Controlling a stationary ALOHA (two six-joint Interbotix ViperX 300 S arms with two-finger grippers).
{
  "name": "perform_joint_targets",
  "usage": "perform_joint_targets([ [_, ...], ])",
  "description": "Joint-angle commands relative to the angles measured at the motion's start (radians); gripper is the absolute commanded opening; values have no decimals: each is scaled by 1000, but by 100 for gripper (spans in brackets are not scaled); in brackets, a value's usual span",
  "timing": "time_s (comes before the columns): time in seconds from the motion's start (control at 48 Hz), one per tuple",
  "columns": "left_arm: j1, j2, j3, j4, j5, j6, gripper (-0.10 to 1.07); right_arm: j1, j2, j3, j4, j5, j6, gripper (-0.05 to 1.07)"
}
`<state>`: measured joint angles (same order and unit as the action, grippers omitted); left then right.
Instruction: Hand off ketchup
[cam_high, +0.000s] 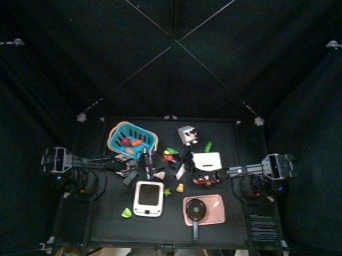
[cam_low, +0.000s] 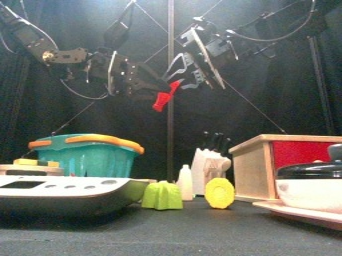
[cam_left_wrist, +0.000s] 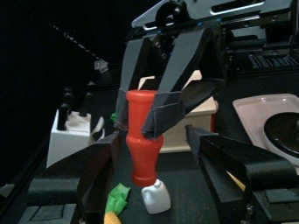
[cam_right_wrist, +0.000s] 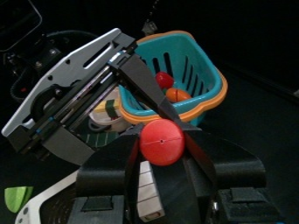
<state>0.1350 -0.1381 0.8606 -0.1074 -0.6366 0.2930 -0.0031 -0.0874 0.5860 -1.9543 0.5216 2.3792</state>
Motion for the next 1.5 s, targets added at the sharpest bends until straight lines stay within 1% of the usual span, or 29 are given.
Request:
perform_joint_targets([
  [0.0,5,-9,-6,8,-18,5,94,-3,-55,-18,34,5,3,65],
  [0.229,5,-18,9,66,-23,51,94,-3,-135,-6,196,5,18,65],
  [0.354,8,-15,25,115,-35,110,94,-6,-164,-8,288,5,23,65],
  [0.438,6,-14,38,140,-61,163,94,-14,-175,-9,345,-5,23,65],
  [0.583,2,-14,64,144,-138,258,94,-40,-207,3,425,-75,25,65],
  [0.75,-2,-3,84,107,-273,345,94,-106,-233,14,540,-238,25,65],
  [0.812,-8,8,84,101,-310,368,94,-143,-230,17,589,-325,23,65],
  [0.938,-32,44,78,120,-348,434,94,-229,-235,34,666,-508,21,65],
  [1.021,-43,67,69,137,-362,497,94,-290,-235,52,712,-649,15,65],
  [1.042,-46,71,66,141,-364,515,94,-314,-233,61,729,-696,14,65],
  [1.125,-64,92,58,150,-371,611,94,-374,-235,87,765,-799,11,65],
  [1.25,-89,107,46,130,-385,753,94,-431,-233,118,779,-919,3,65],
  [1.354,-109,120,44,67,-423,881,94,-451,-227,141,787,-1005,3,65],
  [1.479,-132,137,41,-12,-477,997,94,-466,-224,160,801,-1085,3,64],
])
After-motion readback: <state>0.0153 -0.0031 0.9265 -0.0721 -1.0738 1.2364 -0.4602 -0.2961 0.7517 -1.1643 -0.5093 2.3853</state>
